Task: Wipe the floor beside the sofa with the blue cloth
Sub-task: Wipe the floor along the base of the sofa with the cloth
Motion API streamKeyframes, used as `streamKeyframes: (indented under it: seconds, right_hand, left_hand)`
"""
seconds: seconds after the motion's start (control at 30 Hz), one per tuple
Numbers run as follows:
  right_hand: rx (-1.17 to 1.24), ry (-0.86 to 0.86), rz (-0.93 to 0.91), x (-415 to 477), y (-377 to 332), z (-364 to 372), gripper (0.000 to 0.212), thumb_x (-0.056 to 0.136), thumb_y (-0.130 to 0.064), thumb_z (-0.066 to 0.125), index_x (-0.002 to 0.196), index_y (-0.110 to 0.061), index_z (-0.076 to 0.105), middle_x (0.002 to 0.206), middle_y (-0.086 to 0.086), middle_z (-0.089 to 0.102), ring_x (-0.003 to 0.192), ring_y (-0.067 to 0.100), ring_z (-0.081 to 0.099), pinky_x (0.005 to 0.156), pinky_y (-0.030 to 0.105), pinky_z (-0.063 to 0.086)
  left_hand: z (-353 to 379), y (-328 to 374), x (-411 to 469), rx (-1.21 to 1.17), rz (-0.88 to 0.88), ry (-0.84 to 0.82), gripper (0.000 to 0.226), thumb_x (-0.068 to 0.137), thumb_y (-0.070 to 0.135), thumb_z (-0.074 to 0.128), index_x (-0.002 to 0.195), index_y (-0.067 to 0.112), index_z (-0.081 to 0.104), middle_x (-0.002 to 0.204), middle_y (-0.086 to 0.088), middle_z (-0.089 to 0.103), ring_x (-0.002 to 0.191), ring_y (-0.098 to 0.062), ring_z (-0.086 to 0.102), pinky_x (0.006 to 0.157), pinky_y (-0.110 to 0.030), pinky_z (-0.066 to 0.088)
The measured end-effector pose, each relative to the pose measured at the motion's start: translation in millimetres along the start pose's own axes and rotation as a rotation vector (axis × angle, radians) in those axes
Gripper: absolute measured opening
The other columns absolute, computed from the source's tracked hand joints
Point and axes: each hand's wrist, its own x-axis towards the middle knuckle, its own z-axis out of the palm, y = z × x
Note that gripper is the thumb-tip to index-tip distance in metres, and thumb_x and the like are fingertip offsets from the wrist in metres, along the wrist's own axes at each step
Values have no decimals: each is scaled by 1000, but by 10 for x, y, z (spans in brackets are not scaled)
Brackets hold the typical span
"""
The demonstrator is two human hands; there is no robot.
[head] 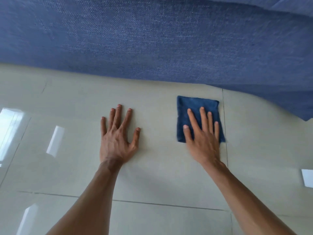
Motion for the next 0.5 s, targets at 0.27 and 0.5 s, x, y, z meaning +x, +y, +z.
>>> streamKeyframes:
  seconds: [0.27, 0.5]
  right_hand:
    - [66, -10, 200, 208, -630, 102, 61, 102, -49, 31, 159, -40, 10, 170, 6, -1, 156, 36, -4, 123, 59, -4]
    - [-2, -51, -170, 8, -166, 3, 59, 101, -58, 18, 158, -45, 10, 170, -3, 2, 157, 25, 1, 126, 51, 2]
  left_hand:
    - [14, 5, -4, 11, -2, 13, 68, 95, 55, 38, 157, 32, 25, 169, -3, 13, 156, -26, 12, 125, -49, 6]
    - [-37, 15, -4, 5, -1, -10, 68, 95, 55, 37, 158, 31, 24, 169, -3, 12, 156, -26, 11, 125, -50, 6]
